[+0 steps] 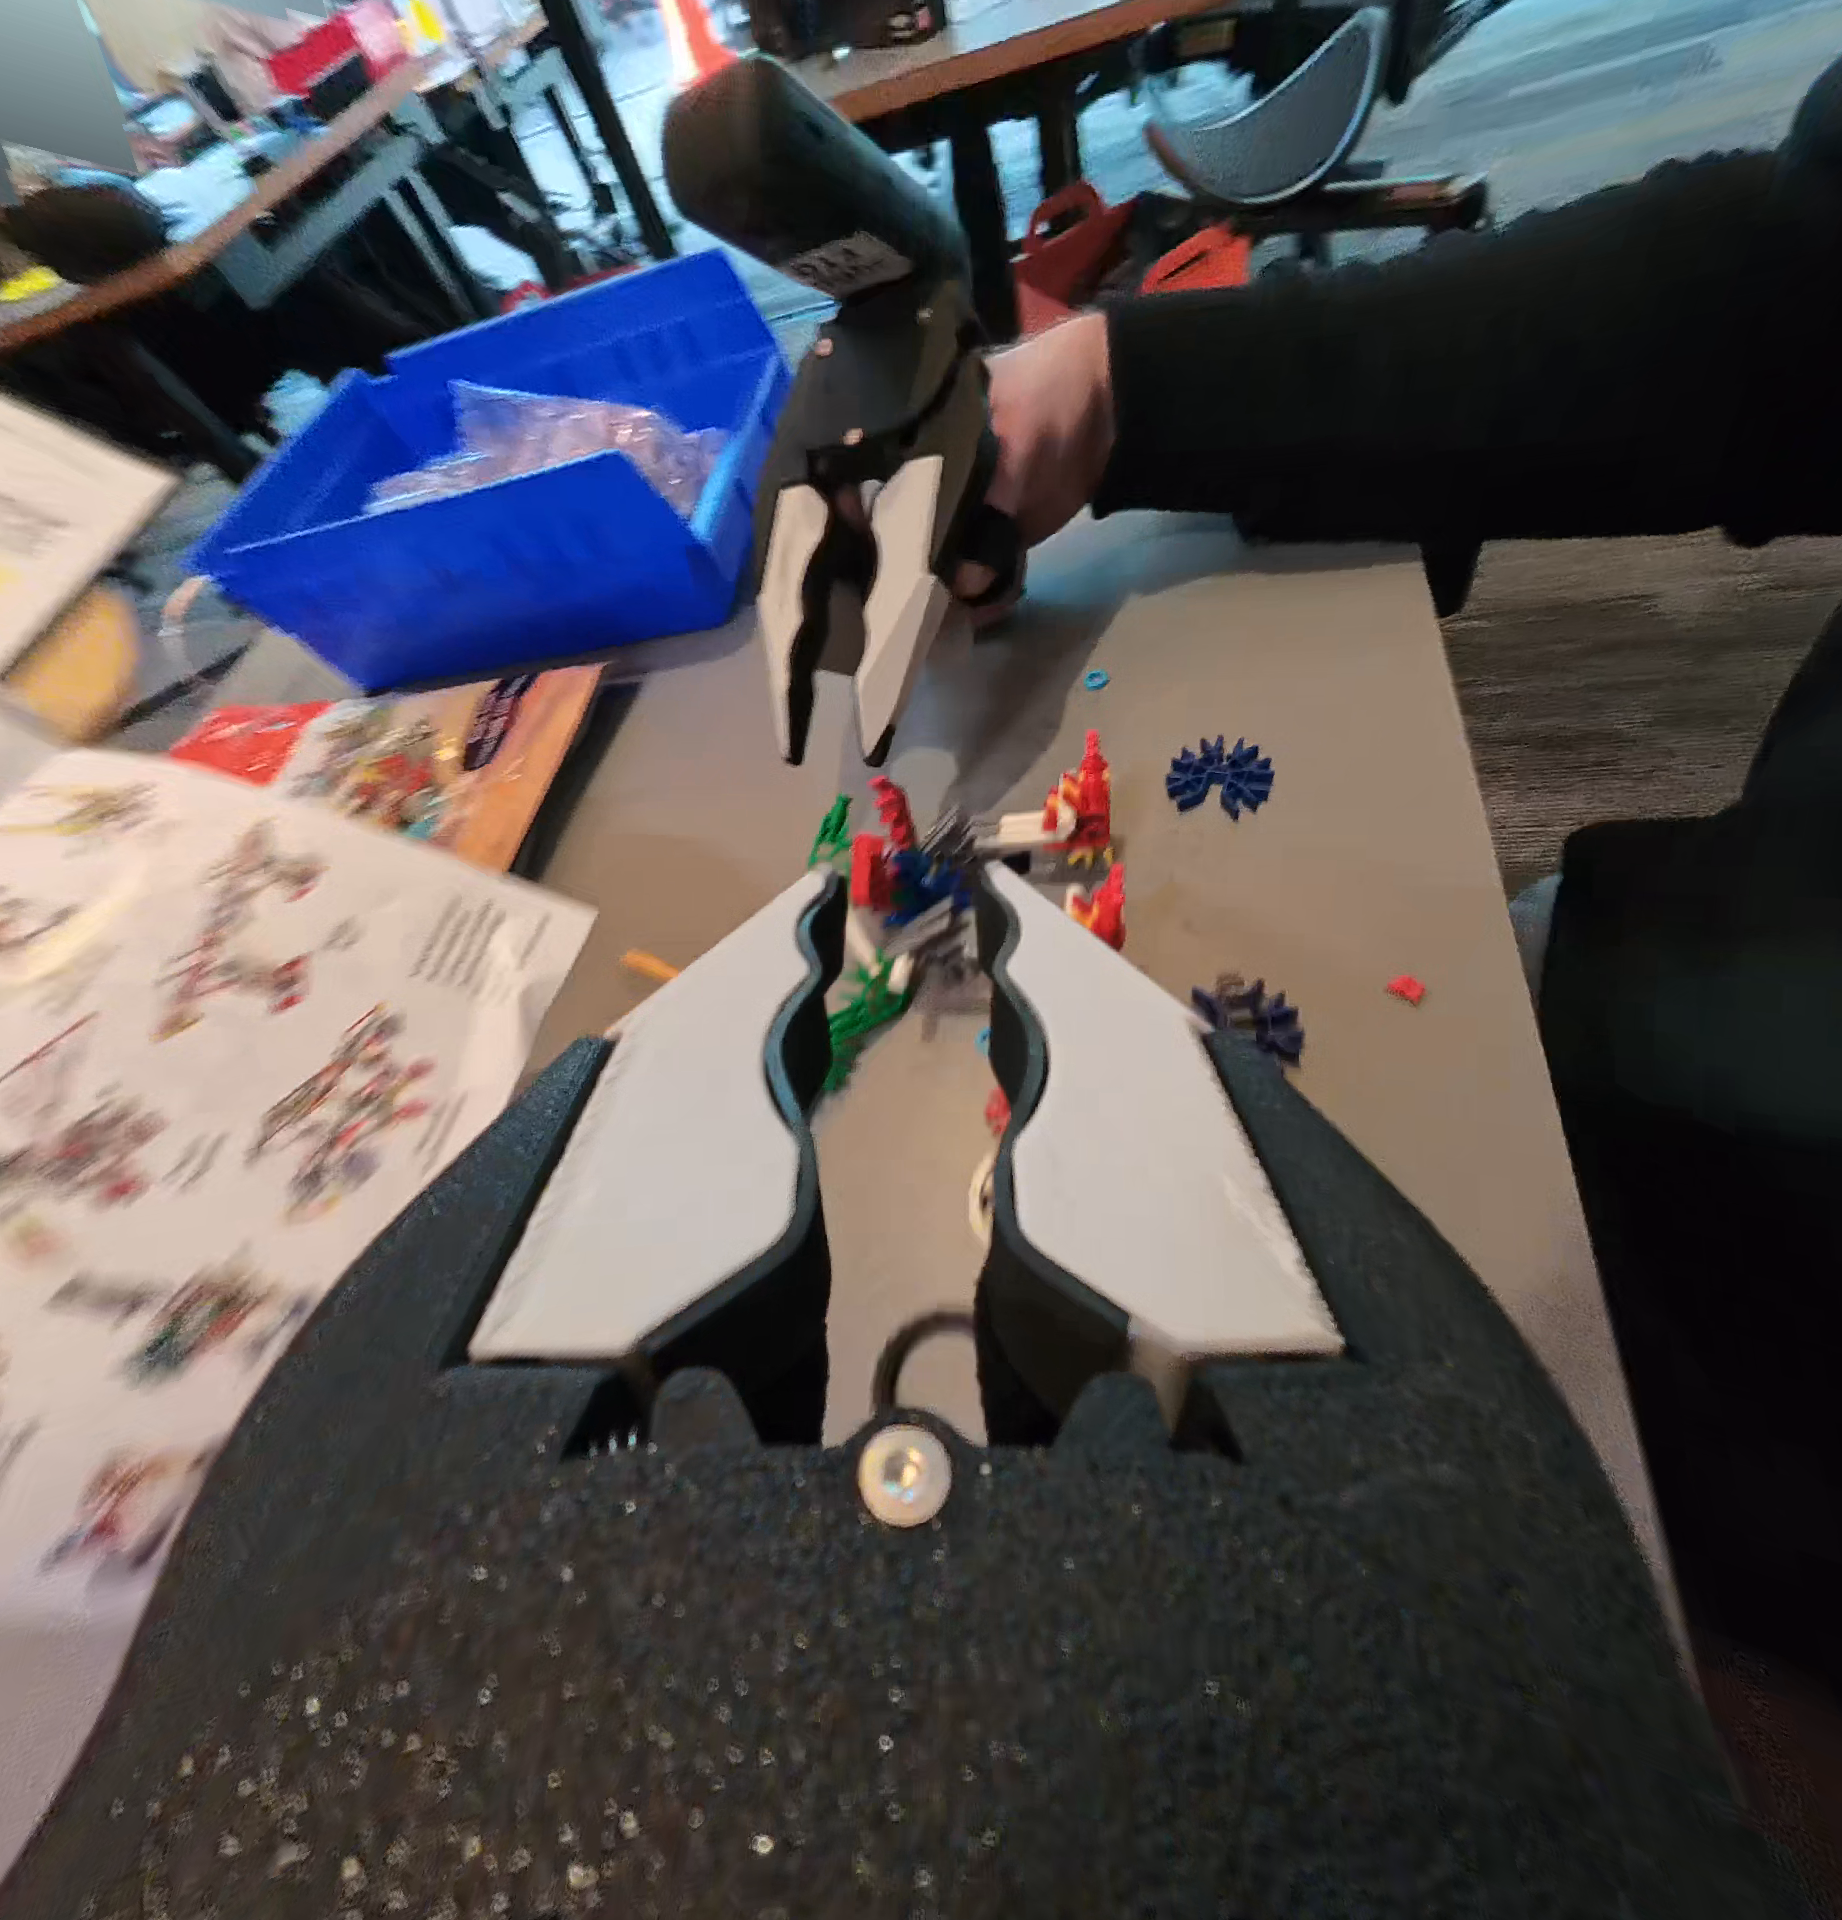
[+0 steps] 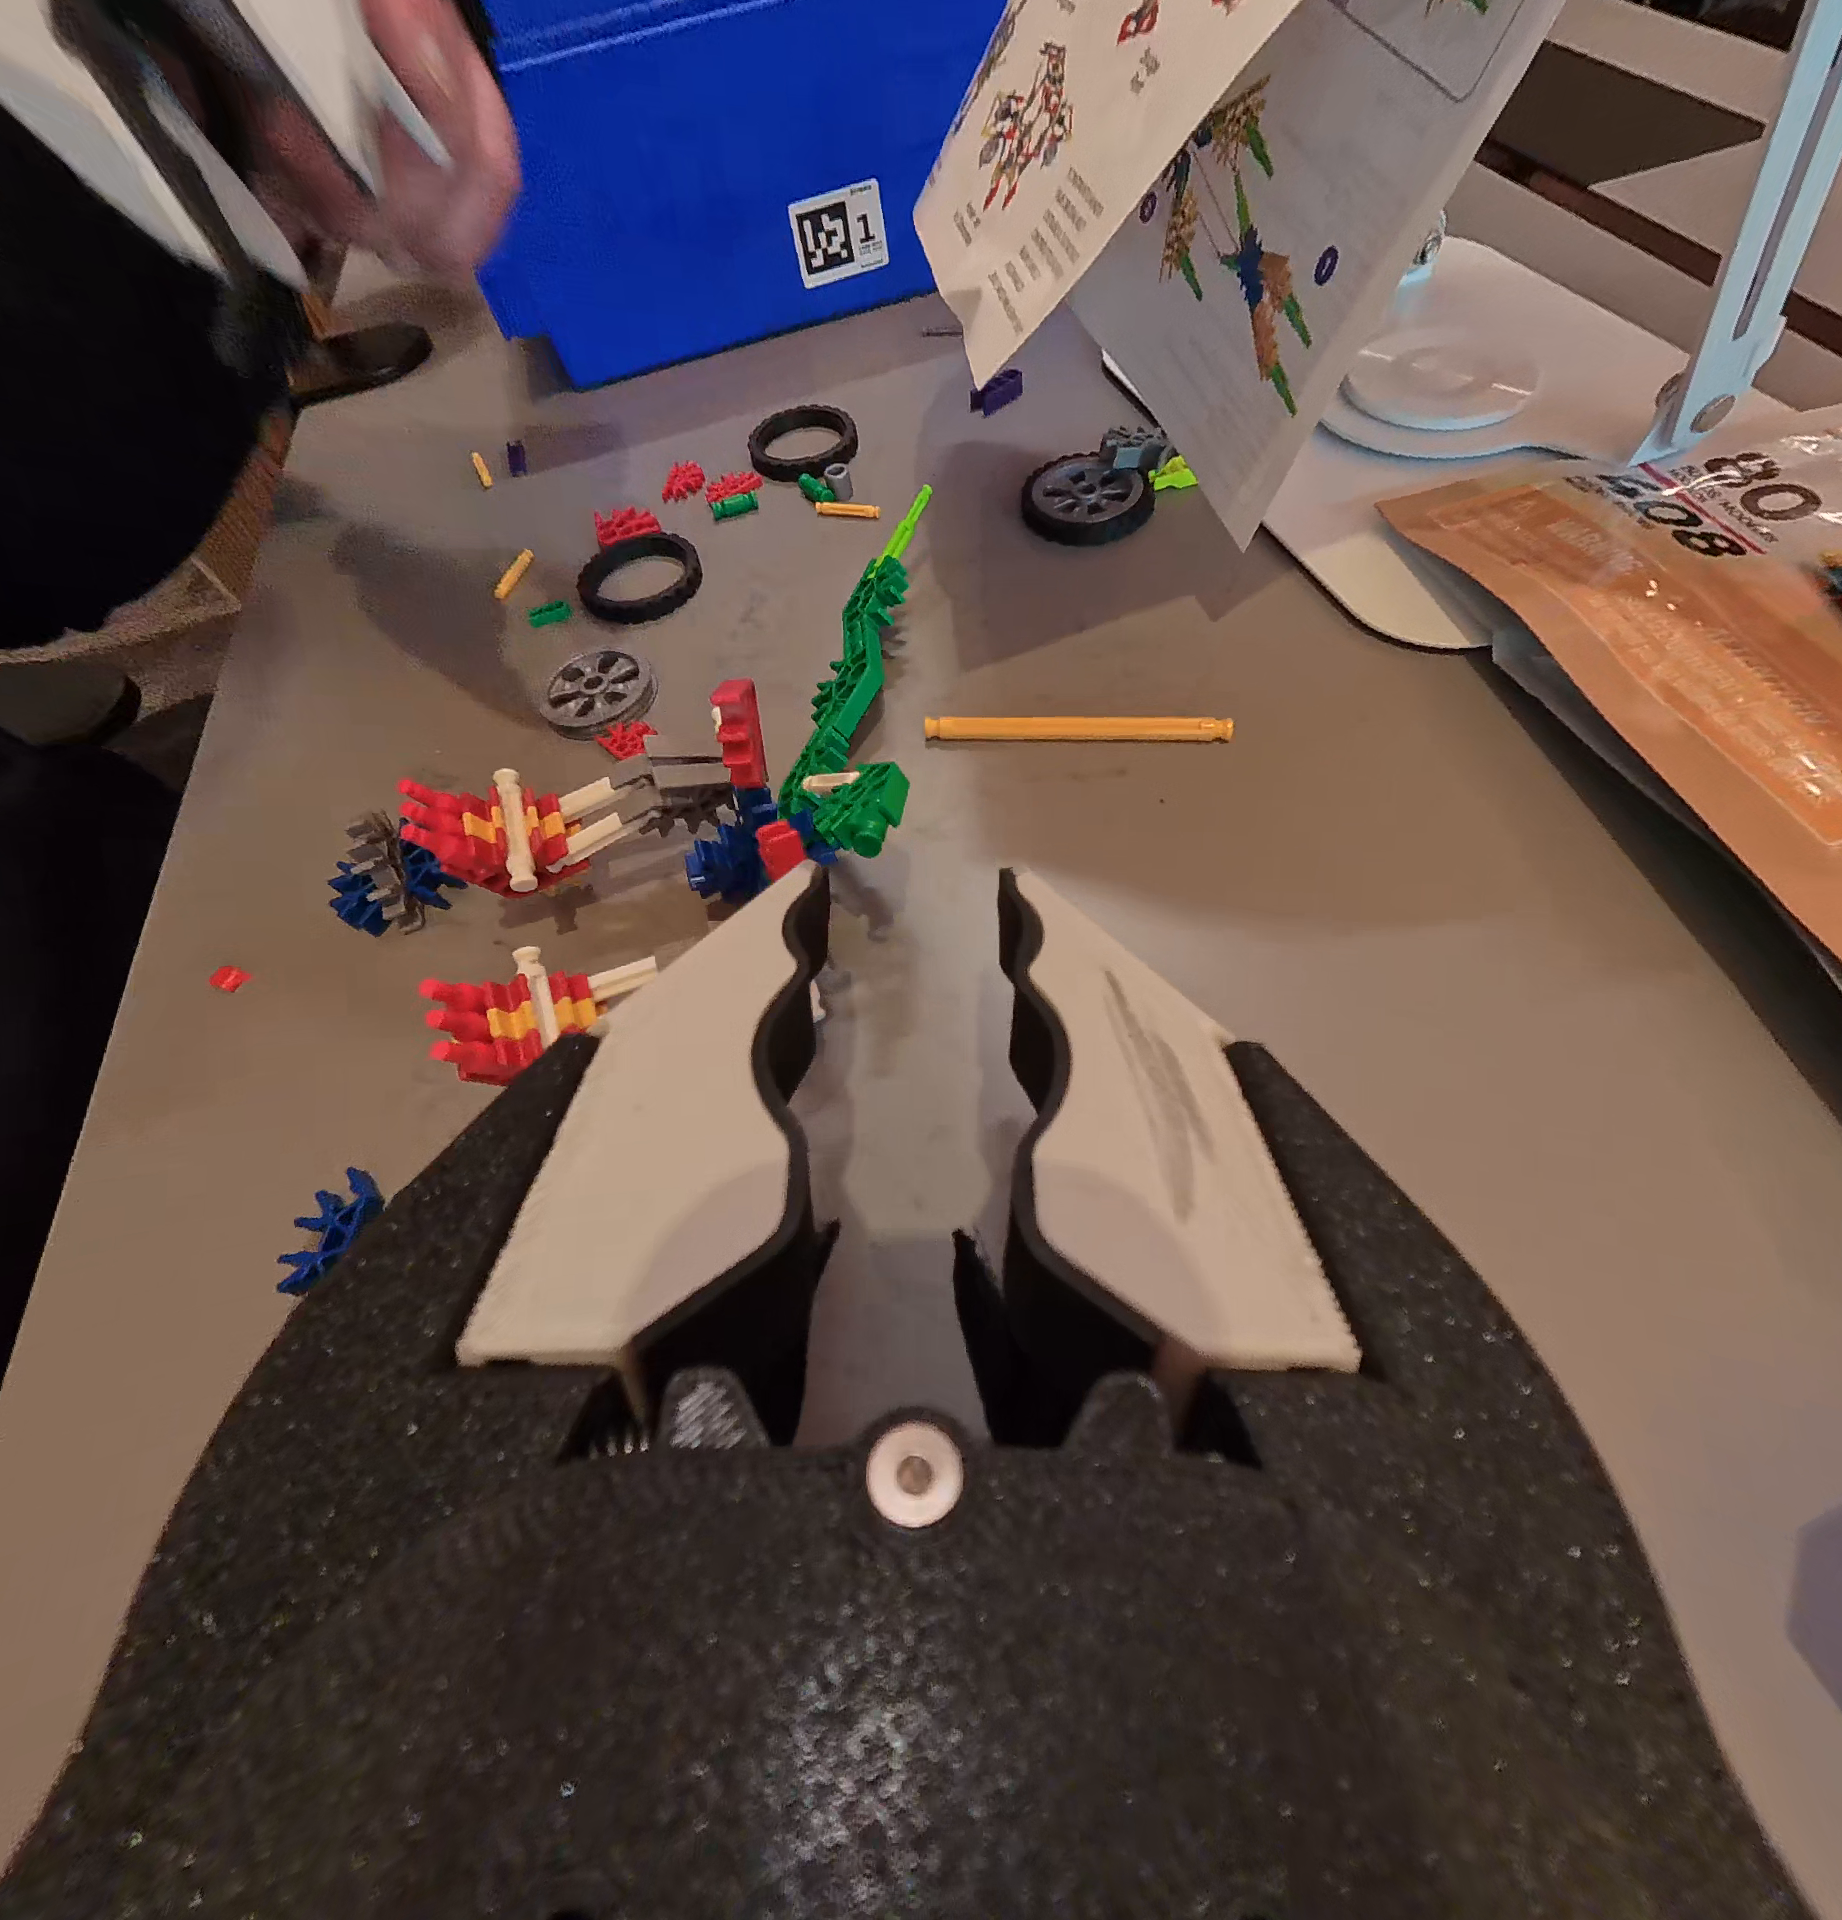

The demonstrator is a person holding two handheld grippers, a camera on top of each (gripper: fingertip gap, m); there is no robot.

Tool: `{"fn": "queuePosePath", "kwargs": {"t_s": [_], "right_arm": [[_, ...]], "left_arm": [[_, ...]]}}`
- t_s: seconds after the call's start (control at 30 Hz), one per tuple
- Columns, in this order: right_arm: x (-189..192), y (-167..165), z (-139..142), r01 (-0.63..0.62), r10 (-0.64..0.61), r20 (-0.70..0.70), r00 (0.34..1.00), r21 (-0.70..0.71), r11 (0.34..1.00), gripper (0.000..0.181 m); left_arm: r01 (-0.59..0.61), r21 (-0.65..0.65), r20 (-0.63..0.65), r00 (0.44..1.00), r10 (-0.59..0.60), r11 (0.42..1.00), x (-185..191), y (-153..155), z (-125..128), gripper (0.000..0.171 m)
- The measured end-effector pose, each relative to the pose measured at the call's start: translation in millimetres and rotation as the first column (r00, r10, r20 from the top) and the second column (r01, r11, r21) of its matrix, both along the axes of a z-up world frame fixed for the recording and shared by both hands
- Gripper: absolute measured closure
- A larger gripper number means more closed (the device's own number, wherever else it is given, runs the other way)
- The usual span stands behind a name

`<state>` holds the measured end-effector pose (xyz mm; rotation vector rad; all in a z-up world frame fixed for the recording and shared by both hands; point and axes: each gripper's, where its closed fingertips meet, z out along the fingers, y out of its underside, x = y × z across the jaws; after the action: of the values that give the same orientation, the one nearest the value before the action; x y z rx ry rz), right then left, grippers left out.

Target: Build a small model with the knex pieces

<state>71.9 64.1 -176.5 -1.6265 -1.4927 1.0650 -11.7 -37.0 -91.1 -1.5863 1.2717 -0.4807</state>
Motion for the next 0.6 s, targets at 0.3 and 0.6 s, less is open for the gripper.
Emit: {"fn": "queuePosePath", "kwargs": {"t_s": [0.3, 0.6], "right_arm": [[-1.2, 3.0, -2.5, 0.015, -0.015, 0.006, 1.0, 0.008, 1.0, 0.149], [-1.8, 5.4, -2.7, 0.037, -0.037, 0.003, 0.999, -0.004, 0.999, 0.149]], "left_arm": [[-0.554, -0.017, -0.28, 0.801, 0.528, 0.832, -243.1, 4.4, 16.1, 0.154], [-0.679, -0.293, -0.461, 0.717, 0.522, 0.673, -320.5, 34.4, -65.5, 0.158]]}}
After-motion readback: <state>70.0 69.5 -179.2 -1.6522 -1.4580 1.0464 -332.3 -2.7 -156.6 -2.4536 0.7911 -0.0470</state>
